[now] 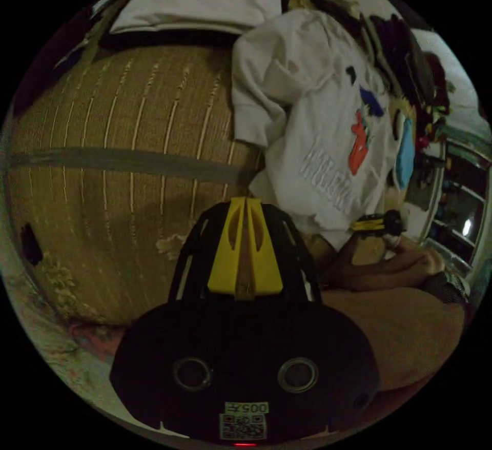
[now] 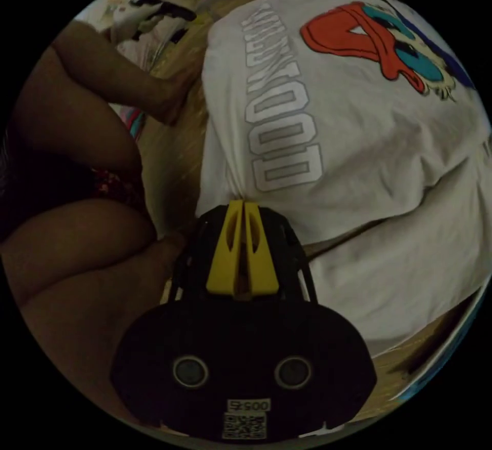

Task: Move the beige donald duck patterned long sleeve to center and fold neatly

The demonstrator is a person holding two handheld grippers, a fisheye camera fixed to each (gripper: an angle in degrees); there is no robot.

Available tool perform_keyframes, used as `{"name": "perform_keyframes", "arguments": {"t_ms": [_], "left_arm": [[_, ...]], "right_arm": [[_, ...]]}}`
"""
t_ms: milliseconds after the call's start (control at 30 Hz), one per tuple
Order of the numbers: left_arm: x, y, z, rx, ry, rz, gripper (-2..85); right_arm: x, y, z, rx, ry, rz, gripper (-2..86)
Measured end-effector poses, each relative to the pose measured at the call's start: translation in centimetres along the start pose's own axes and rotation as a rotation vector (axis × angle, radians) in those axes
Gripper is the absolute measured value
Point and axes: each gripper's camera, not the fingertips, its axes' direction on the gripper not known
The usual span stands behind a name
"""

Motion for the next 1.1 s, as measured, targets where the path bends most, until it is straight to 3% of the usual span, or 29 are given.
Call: {"name": "perform_keyframes", "arguments": {"t_ms": [100,200,300,433,567,733,867,967,1100], "left_arm": [[2.0,-1.2,-0.9,0.128,0.082,0.122,0.8],[5.1,-3.6,0.0,0.096,-0.084,0.239,5.0],[7.4,-5.8,1.7,-0.005,-0.157,0.352,8.4],[10.4,-7.6,3.5,-0.166,-0.131,0.455,5.8],[12.2,-8.5,1.4,-0.203,-0.392,0.426,4.5],[11.7,-9.6,-0.2,-0.259,-0.399,0.321,4.4],[13.6,-9.1,-2.9,-0.174,-0.301,0.332,3.7],[14.9,-8.1,-7.1,-0.059,-0.282,0.295,1.3],[19.4,-9.7,-14.4,0.204,-0.274,0.383,-0.1]], "right_arm": [[0.0,0.6,-1.1,0.041,-0.105,0.046,-0.9],[-0.7,1.2,-2.5,0.067,-0.07,0.06,-0.9],[-2.4,1.9,-3.9,0.064,0.025,0.028,-0.9],[-4.5,2.4,-4.1,-0.01,0.037,-0.012,-1.0],[-6.2,2.6,-5.0,-0.001,-0.025,-0.025,-1.0],[-9.3,2.8,-5.5,-0.044,-0.176,-0.079,-1.0],[-10.5,4.4,-8.8,0.0,-0.228,-0.066,-1.0],[-10.6,6.6,-14.7,0.154,-0.246,-0.016,-0.9],[-9.5,9.4,-24.0,0.39,0.099,0.179,-1.0]]}}
